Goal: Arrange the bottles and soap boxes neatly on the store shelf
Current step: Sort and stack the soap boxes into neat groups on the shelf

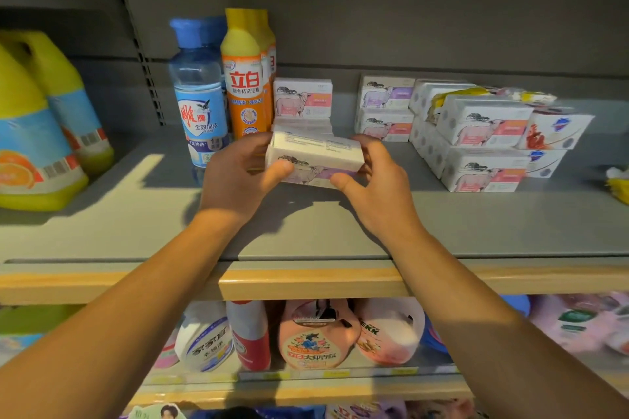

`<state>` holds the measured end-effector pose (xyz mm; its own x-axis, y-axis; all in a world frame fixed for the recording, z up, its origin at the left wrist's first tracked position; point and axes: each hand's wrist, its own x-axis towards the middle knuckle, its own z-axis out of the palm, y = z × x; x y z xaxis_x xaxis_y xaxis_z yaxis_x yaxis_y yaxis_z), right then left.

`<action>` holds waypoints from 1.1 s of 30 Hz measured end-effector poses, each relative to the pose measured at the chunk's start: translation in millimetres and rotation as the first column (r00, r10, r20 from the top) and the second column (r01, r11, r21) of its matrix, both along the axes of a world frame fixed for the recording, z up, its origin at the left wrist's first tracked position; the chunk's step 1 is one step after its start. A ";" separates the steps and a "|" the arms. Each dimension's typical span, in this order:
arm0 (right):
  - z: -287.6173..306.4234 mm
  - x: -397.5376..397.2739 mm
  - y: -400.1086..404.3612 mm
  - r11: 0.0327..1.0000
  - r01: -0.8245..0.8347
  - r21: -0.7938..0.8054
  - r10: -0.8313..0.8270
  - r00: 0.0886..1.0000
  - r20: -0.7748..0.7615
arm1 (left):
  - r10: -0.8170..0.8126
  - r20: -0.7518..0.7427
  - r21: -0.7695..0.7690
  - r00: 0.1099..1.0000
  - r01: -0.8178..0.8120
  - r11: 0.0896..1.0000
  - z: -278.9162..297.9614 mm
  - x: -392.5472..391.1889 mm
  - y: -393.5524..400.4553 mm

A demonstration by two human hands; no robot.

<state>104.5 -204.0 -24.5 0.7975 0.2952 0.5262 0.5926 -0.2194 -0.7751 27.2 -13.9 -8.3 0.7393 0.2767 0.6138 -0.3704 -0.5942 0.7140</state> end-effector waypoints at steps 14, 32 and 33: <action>35.1 35.0 -4.5 0.980 0.197 -0.010 -0.191 0.964 0.186 | 0.176 -0.177 0.228 0.968 -0.133 0.964 -8.9 7.0 -1.3; 51.7 124.9 63.4 0.874 0.314 -0.370 -0.115 0.875 0.471 | 0.180 -0.360 0.504 0.916 0.029 0.863 -20.4 16.8 2.0; 53.5 126.4 66.7 0.871 0.315 -0.377 -0.116 0.878 0.464 | 0.187 -0.366 0.505 0.912 0.026 0.863 -20.7 17.5 2.1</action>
<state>230.9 -137.3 29.0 0.6033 0.4155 0.6807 0.7309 -0.6296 -0.2634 44.6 -11.8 -29.1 0.9328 0.0888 0.3492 -0.0602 -0.9171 0.3940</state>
